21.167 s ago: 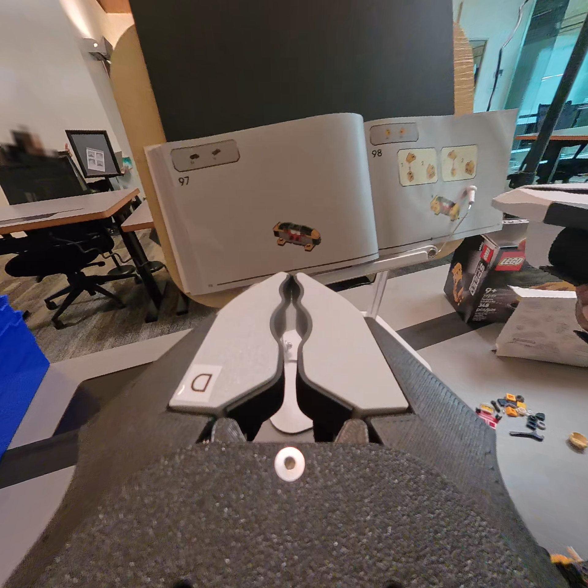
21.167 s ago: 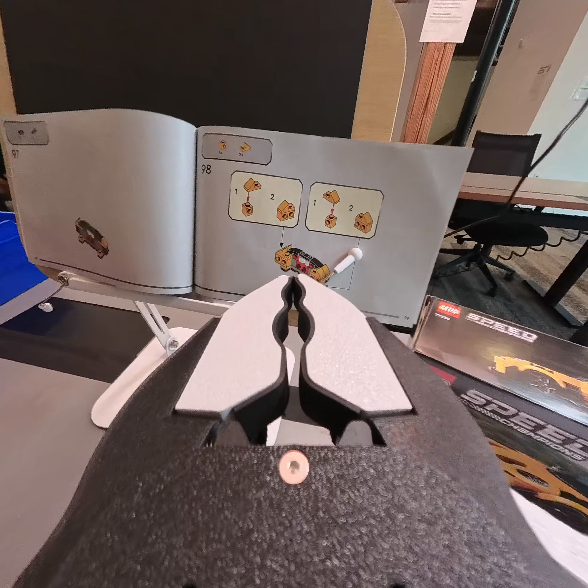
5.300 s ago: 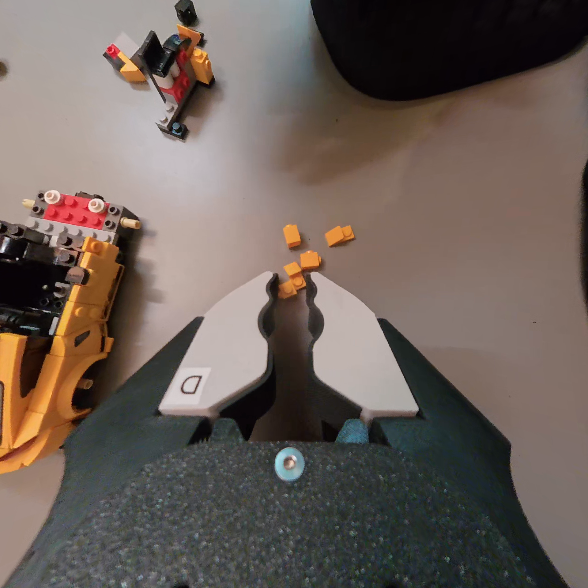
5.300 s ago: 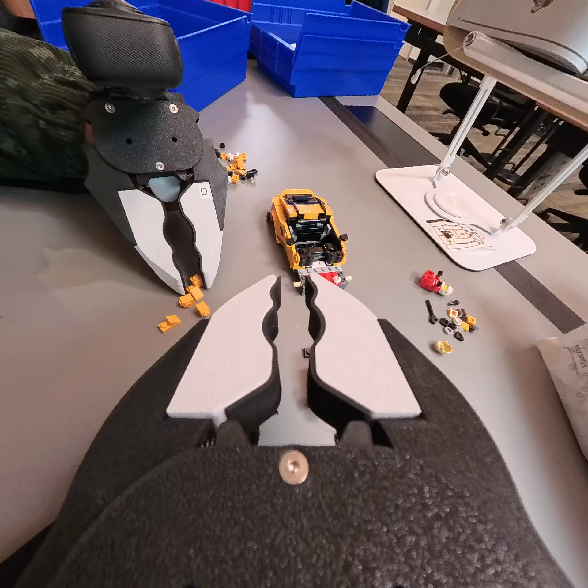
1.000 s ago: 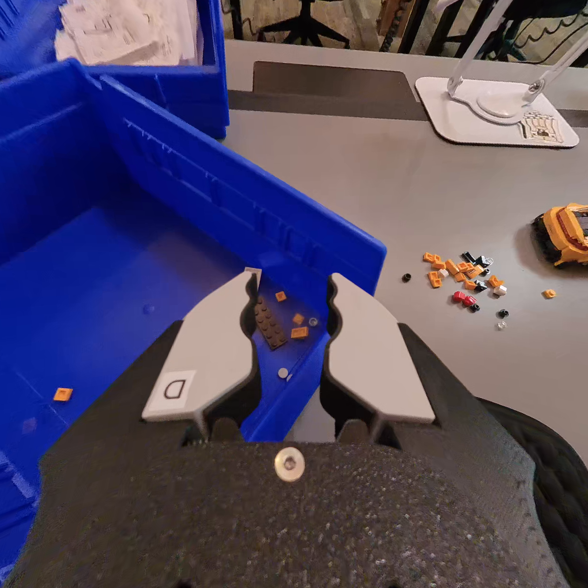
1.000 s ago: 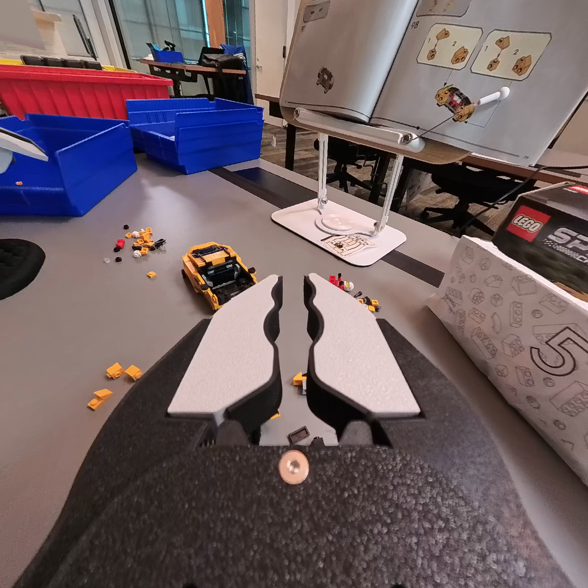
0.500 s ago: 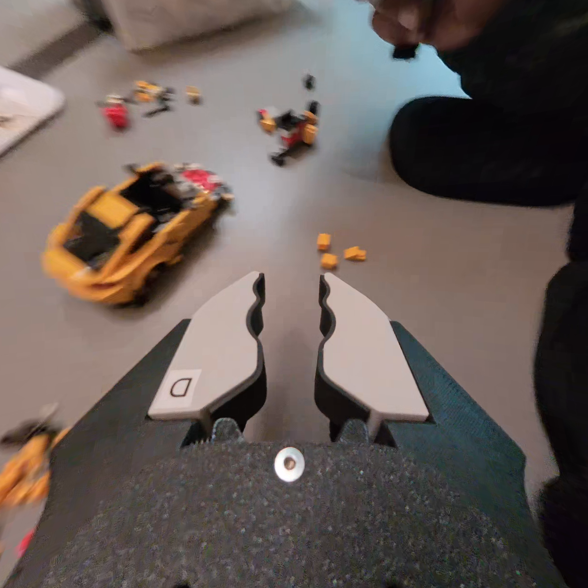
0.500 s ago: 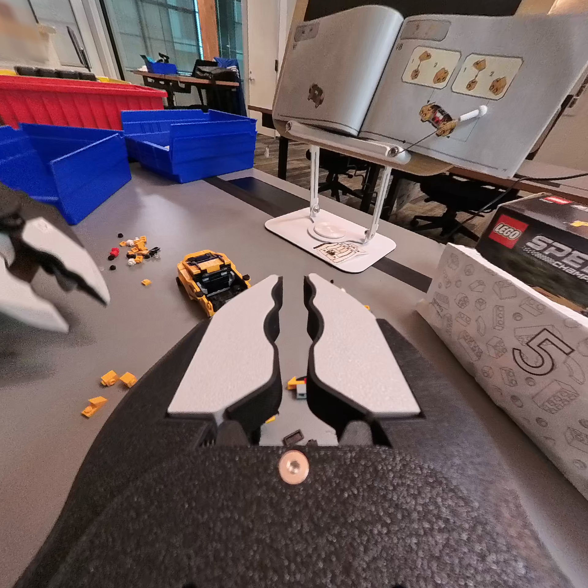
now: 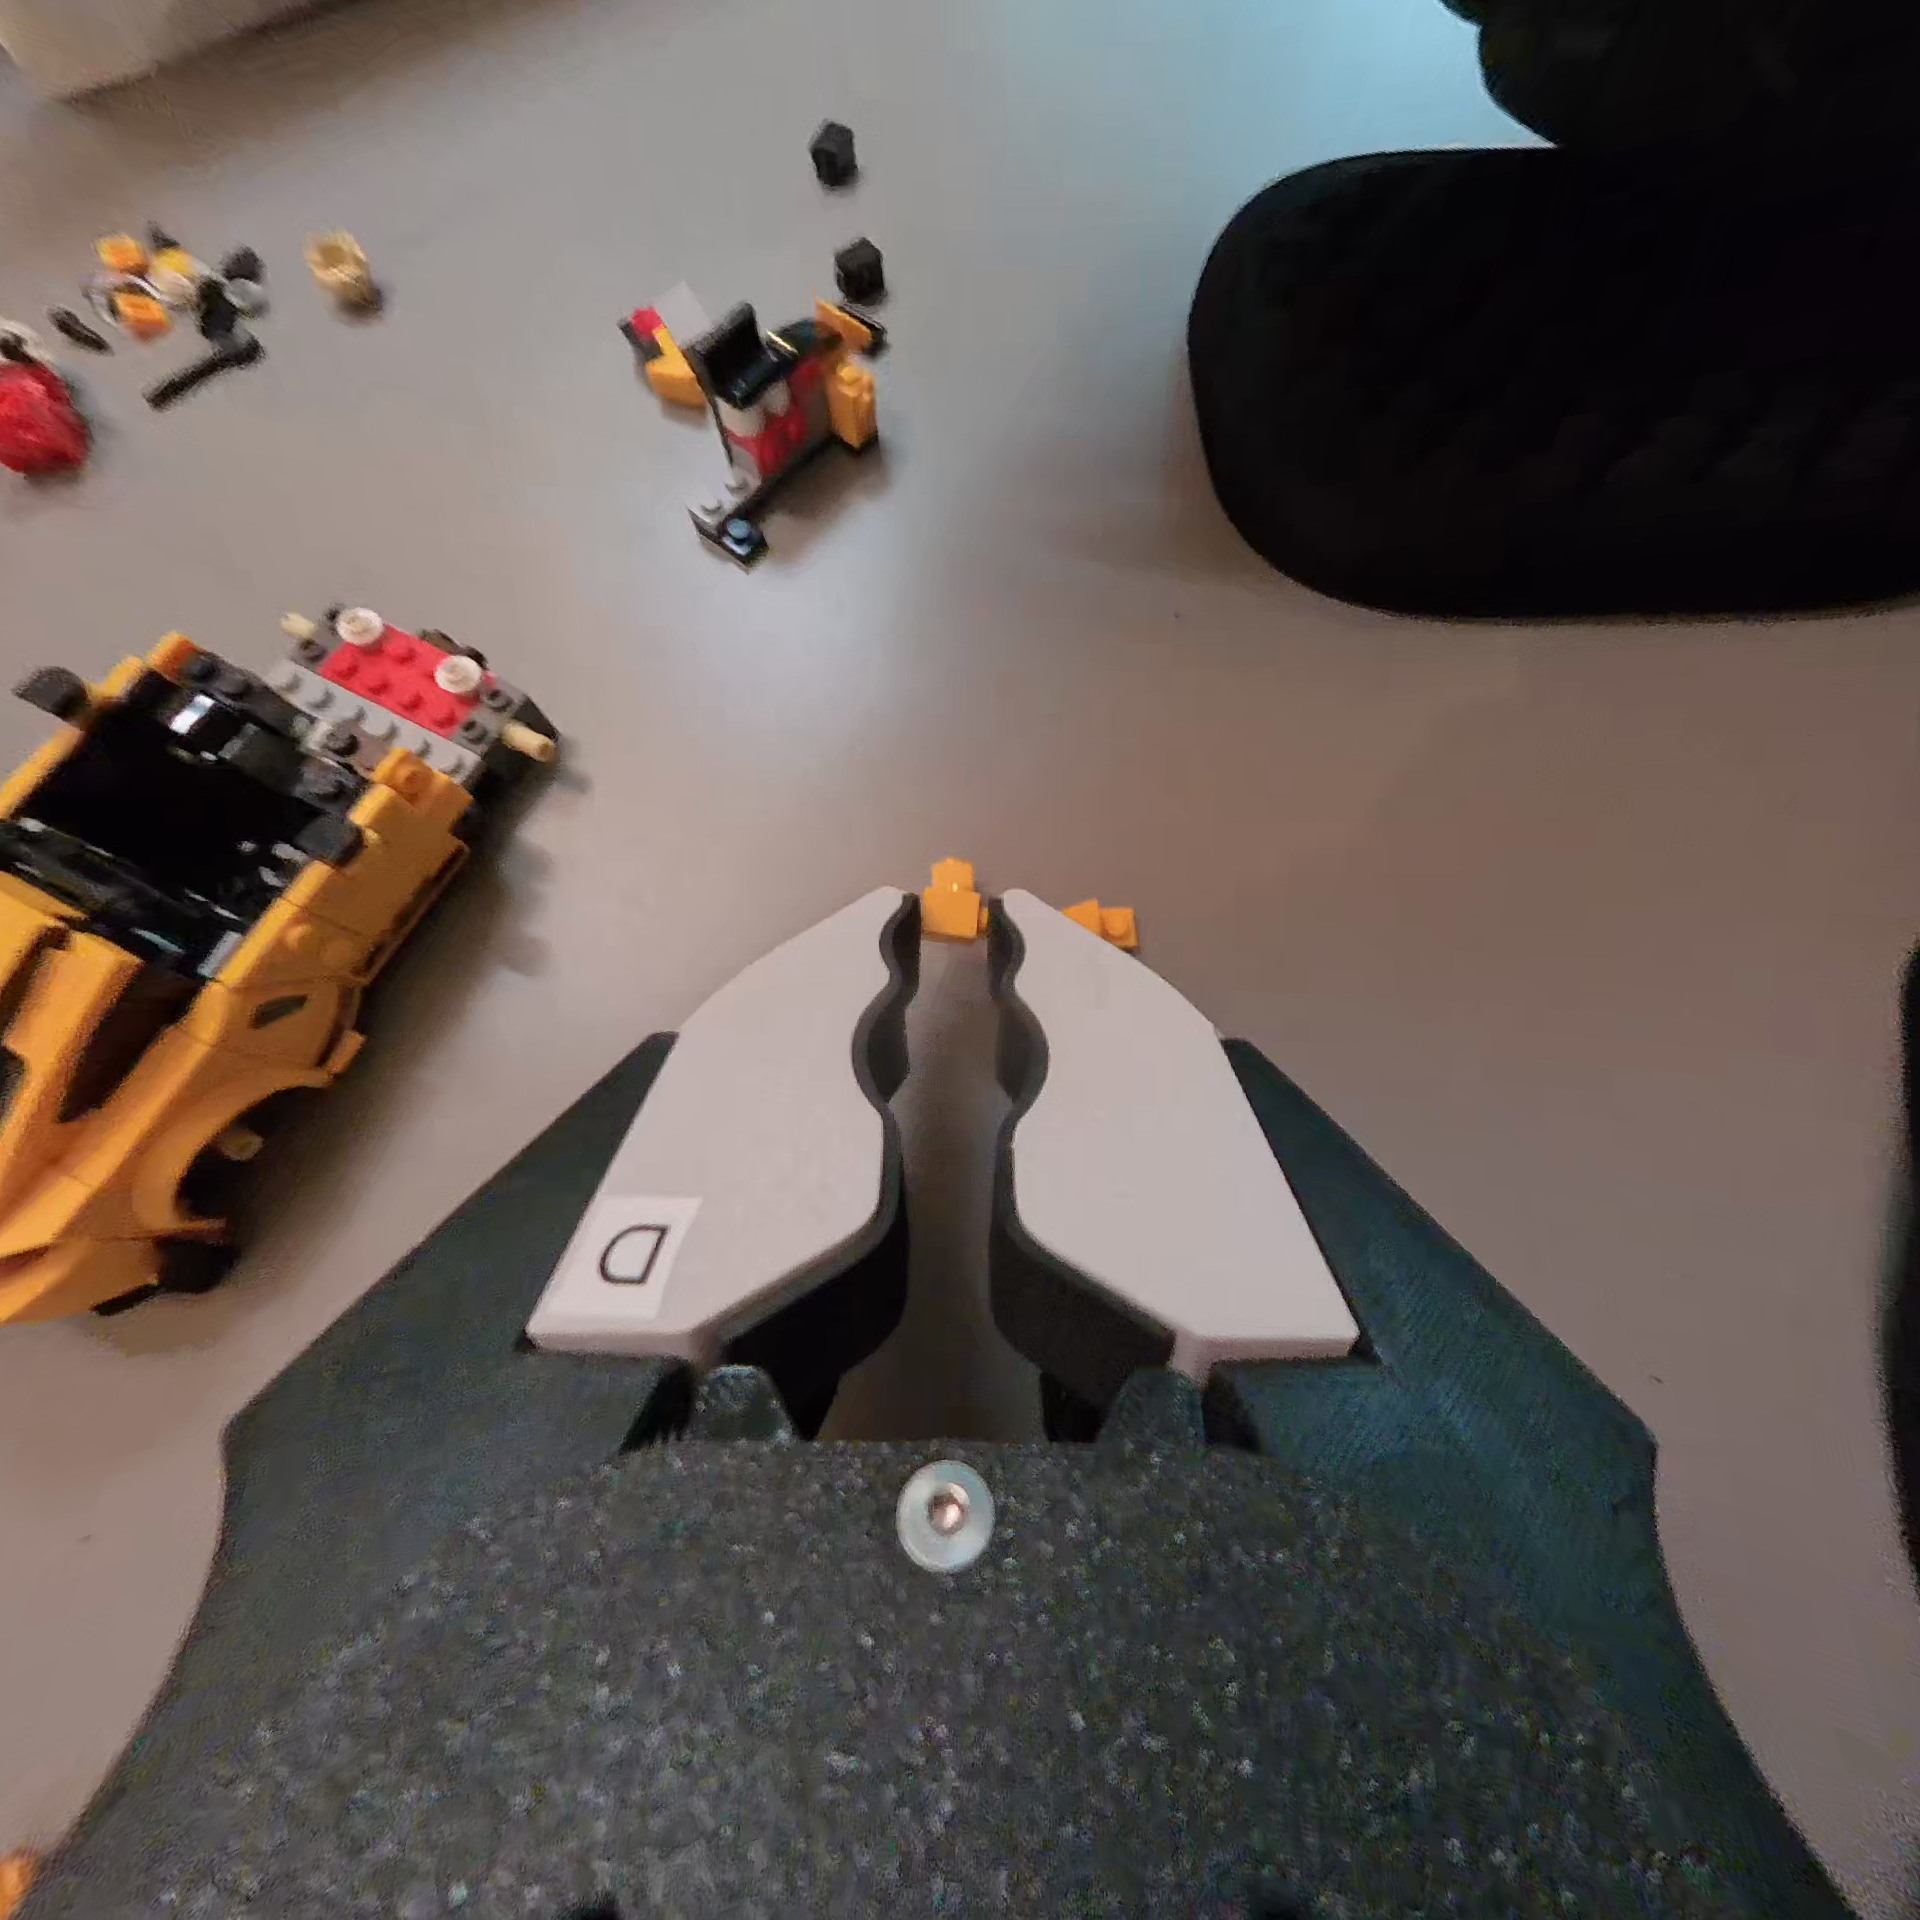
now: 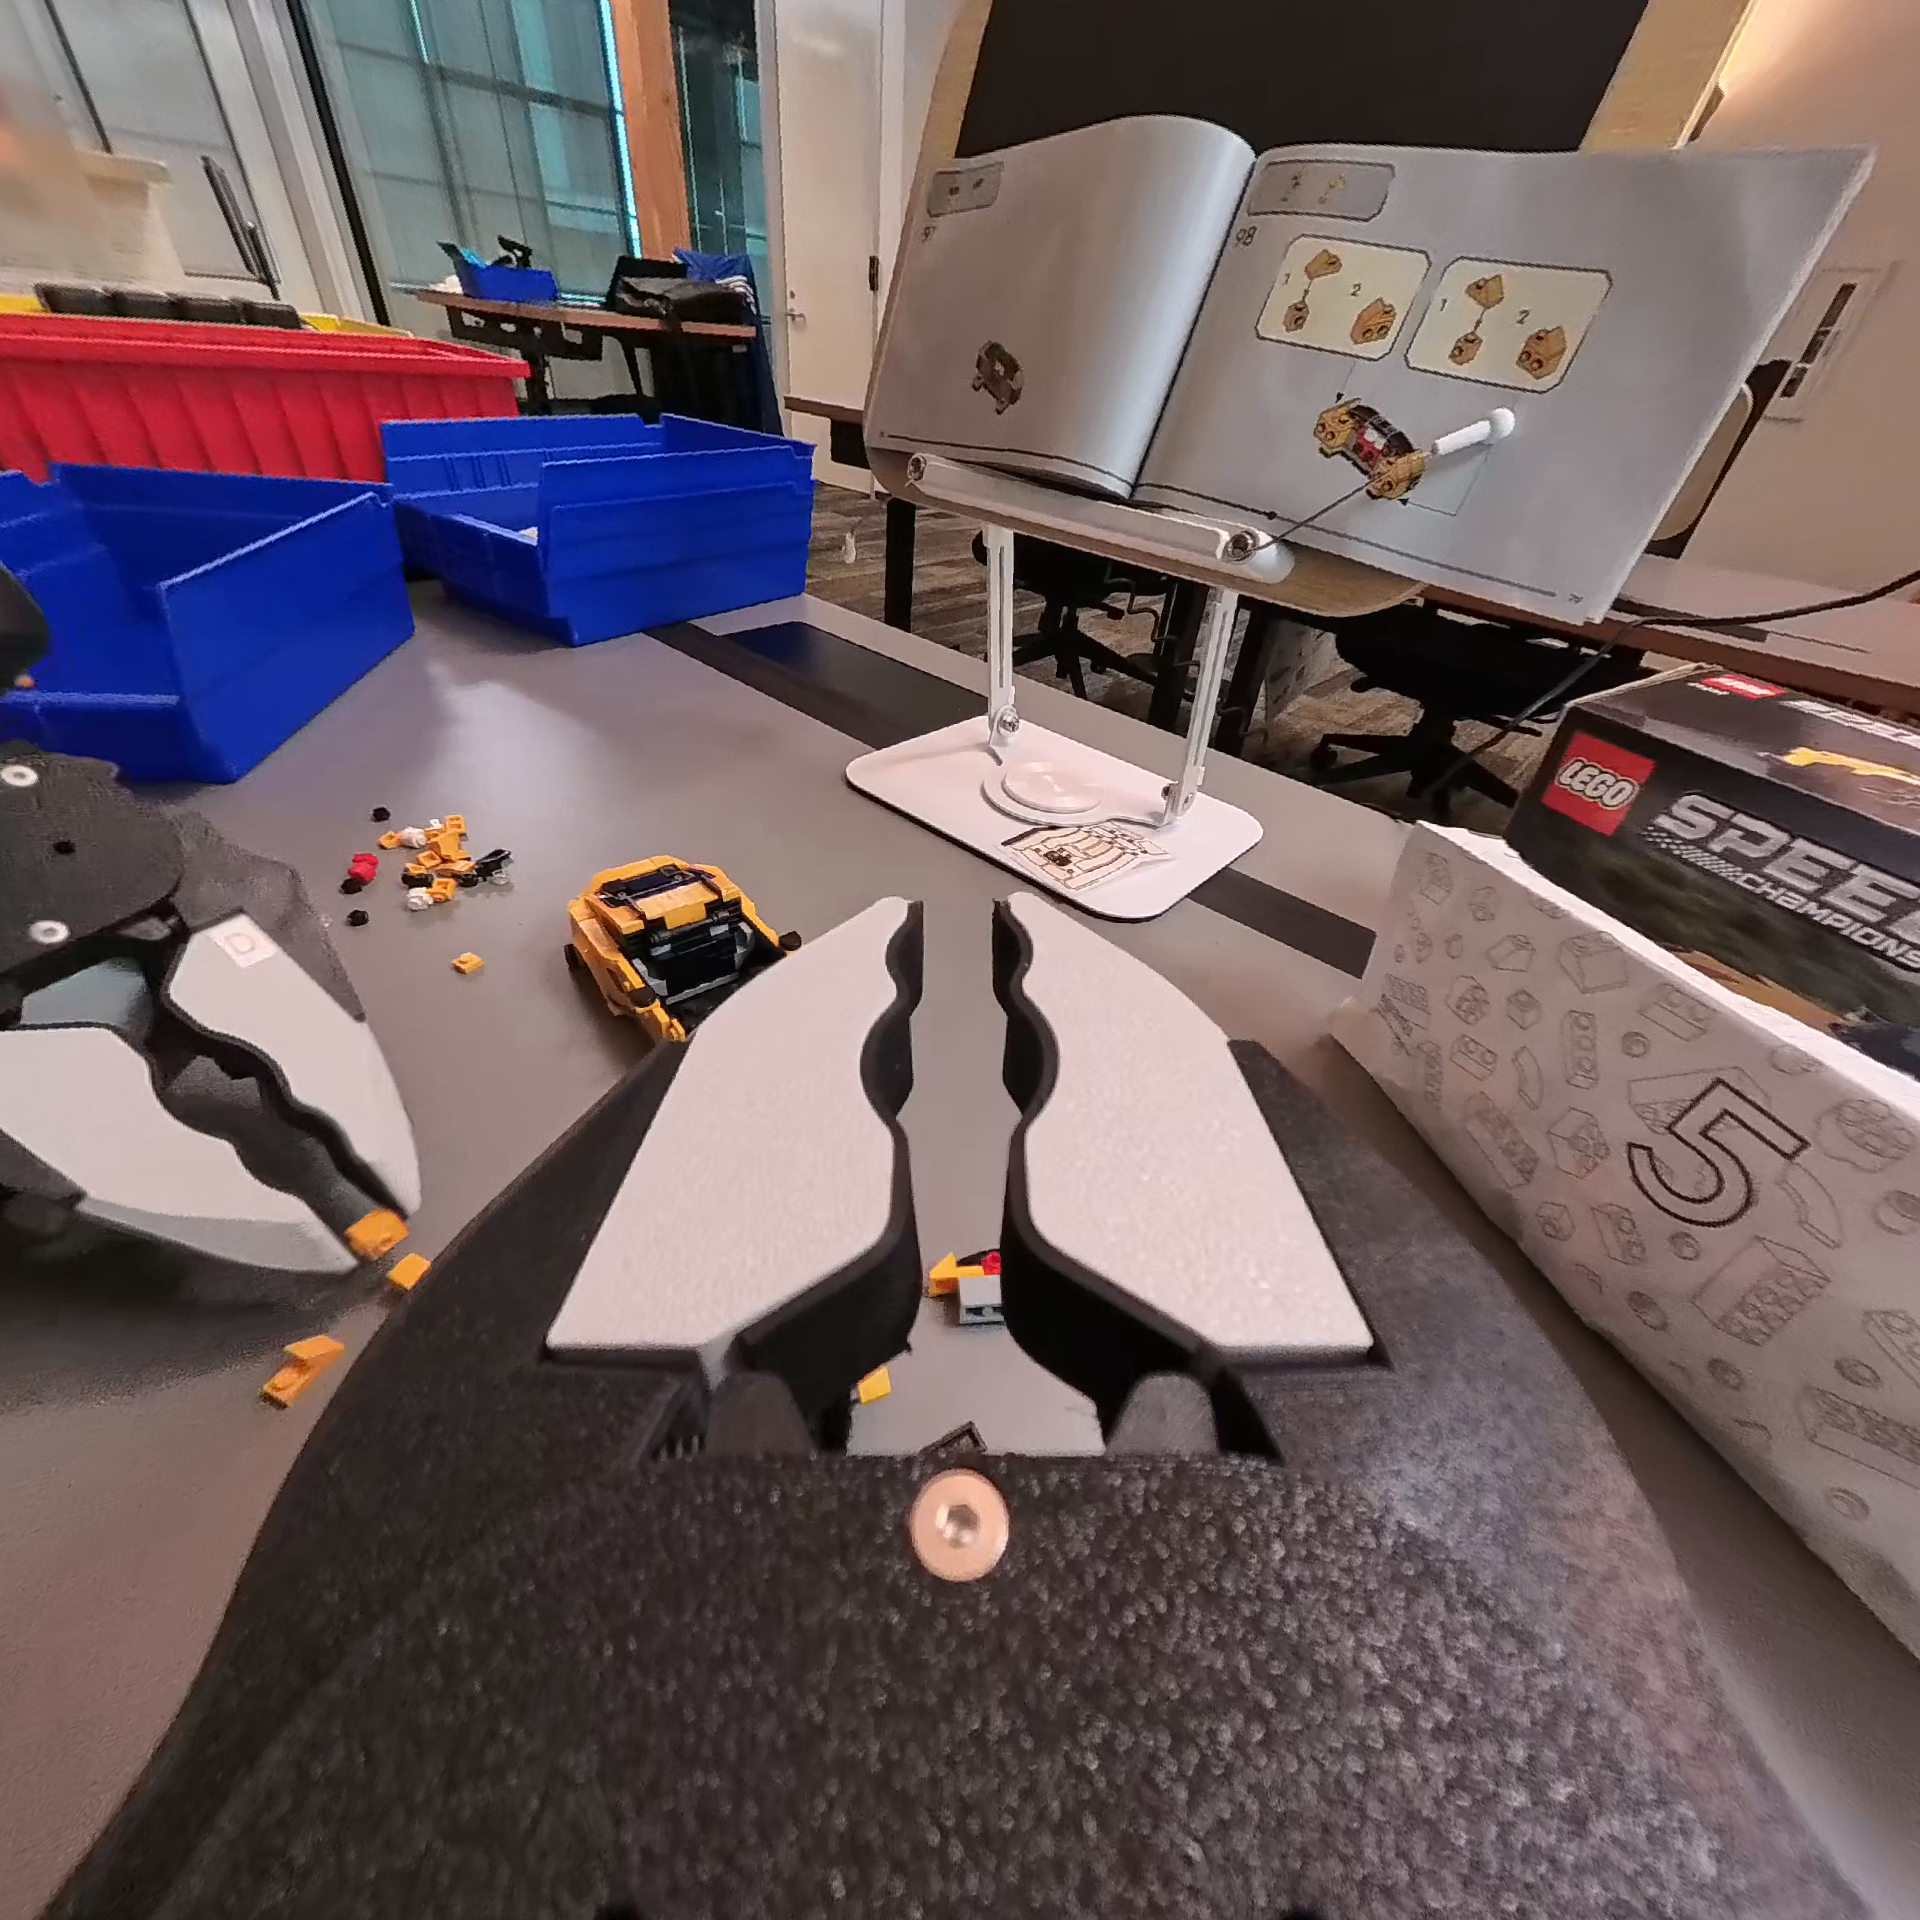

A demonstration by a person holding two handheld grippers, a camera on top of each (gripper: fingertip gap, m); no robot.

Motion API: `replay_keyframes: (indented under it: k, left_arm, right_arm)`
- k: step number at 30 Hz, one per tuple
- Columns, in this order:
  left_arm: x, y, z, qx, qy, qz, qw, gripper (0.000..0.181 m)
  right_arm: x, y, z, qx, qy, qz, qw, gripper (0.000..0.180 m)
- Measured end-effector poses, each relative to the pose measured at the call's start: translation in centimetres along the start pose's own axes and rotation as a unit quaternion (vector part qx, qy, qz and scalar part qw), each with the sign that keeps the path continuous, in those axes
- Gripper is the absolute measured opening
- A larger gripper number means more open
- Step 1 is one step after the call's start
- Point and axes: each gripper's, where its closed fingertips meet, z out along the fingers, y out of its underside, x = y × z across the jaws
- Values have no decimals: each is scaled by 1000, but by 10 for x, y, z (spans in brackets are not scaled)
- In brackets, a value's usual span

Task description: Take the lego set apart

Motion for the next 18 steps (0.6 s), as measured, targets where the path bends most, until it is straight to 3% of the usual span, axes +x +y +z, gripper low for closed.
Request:
replay_keyframes:
  k: [18]
  left_arm:
    - [-2,4,15,-21,-3,21,1000,10]
  right_arm:
    - [-1,-1,-1,0,0,-6,1000,13]
